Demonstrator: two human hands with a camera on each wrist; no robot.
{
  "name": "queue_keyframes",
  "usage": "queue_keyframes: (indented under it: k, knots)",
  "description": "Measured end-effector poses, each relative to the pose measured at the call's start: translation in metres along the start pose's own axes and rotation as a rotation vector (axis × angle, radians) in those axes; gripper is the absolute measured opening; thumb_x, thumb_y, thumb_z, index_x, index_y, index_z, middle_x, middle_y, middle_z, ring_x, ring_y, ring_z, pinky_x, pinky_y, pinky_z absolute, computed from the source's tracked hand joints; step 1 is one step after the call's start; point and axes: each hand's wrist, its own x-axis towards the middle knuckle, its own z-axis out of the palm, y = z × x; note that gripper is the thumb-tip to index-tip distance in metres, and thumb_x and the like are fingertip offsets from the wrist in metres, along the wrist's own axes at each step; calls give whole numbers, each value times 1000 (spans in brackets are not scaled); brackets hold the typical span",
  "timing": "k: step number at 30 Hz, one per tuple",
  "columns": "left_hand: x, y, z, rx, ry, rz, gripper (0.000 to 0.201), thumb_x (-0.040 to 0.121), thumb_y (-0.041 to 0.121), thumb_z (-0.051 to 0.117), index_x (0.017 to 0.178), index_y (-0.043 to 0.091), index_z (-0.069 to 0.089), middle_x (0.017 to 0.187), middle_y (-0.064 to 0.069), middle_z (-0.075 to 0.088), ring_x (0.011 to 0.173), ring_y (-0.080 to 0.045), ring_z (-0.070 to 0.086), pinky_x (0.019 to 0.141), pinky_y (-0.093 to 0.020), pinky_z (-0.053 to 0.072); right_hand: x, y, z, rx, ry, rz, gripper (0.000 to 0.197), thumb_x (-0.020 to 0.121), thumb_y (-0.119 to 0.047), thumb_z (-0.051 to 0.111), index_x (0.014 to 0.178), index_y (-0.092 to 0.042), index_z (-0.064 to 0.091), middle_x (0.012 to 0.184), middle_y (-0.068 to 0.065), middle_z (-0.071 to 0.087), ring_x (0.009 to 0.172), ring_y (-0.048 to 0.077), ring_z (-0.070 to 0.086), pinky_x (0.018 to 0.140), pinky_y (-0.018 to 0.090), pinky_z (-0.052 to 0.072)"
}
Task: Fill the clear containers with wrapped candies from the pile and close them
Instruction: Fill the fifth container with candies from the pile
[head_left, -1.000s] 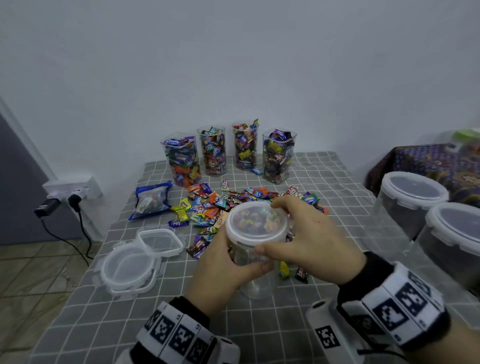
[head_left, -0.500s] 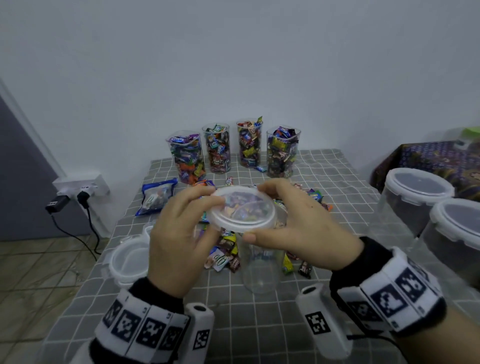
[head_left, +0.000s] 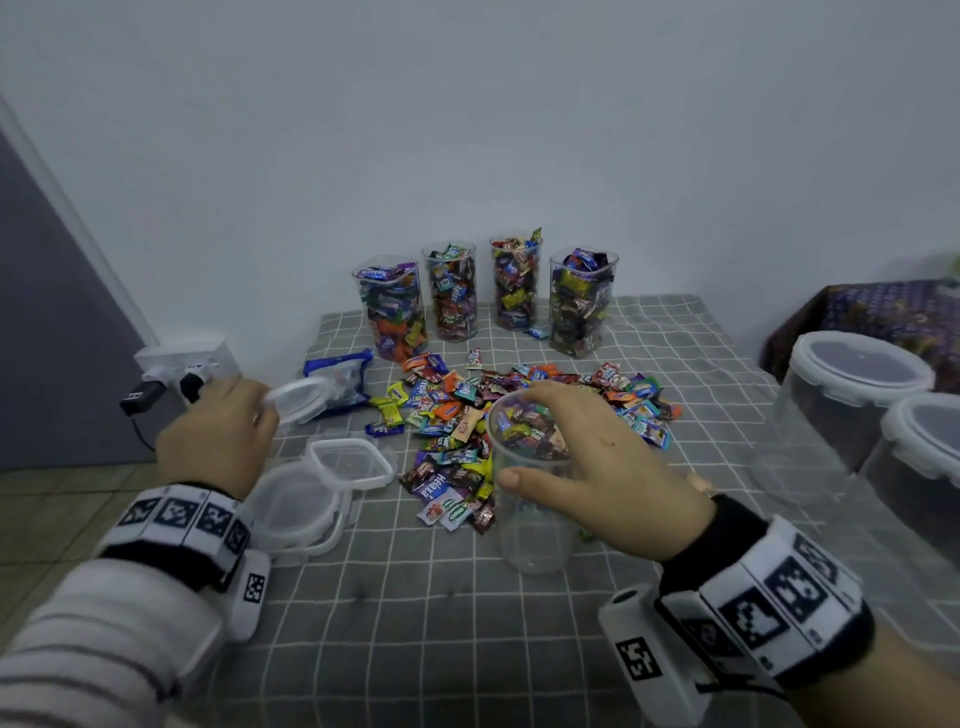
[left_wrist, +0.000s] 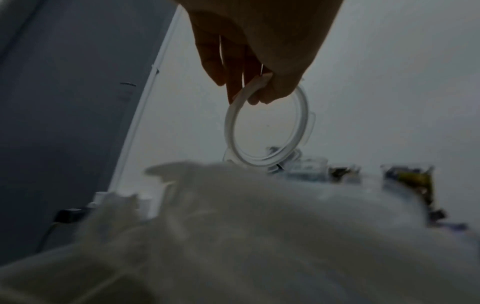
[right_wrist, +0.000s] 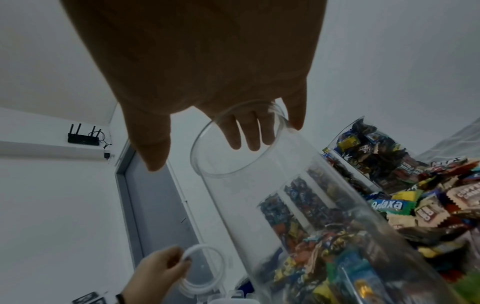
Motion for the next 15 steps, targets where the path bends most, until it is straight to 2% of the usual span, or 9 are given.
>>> queue_keyframes:
  k: [2, 4, 7, 11, 13, 15]
  knots:
    - [7, -7, 9, 75, -128, -46, 9, 86, 9, 61, 85, 0, 61, 86, -24, 58, 64, -39, 57, 51, -37, 36, -1, -2, 3, -15, 10, -25, 83, 70, -75, 34, 133, -21, 42, 136, -5, 44, 126, 8, 33, 101, 16, 22]
    - [12, -7, 13, 145, -234, -77, 15, 90, 17, 55, 90, 3, 60, 94, -21, 59, 71, -37, 59, 58, -38, 43, -3, -3, 5, -21, 21, -34, 82, 70, -73, 35, 134, -21, 43, 138, -5, 42, 128, 7, 30, 101, 13, 17]
    - [13, 5, 15, 267, -481, -59, 29, 93, 42, 47, 97, 17, 60, 93, -7, 61, 77, -26, 55, 66, -32, 41, -6, -1, 8, -19, 52, -42, 82, 72, -71, 36, 133, -17, 45, 140, -3, 43, 132, 11, 31, 109, 21, 19]
    - [12, 10, 16, 201, -605, -60, 44, 80, 71, 48, 82, 28, 59, 84, 1, 63, 78, -20, 57, 68, -28, 43, -7, 2, 10, -32, 68, -51, 81, 73, -69, 36, 133, -16, 46, 142, -2, 42, 134, 12, 30, 111, 25, 19]
    - [13, 11, 15, 194, -703, -54, 49, 84, 72, 37, 86, 29, 61, 94, 0, 66, 88, -20, 59, 72, -29, 44, -6, 3, 11, -29, 73, -62, 80, 73, -69, 36, 133, -17, 46, 143, -2, 41, 134, 10, 28, 111, 23, 18]
    - [15, 13, 13, 204, -747, -49, 49, 89, 68, 33, 96, 29, 62, 102, -1, 66, 95, -20, 59, 75, -29, 44, -6, 3, 10, 8, 78, -55, 79, 72, -69, 36, 133, -19, 45, 143, -4, 39, 134, 6, 26, 109, 17, 17]
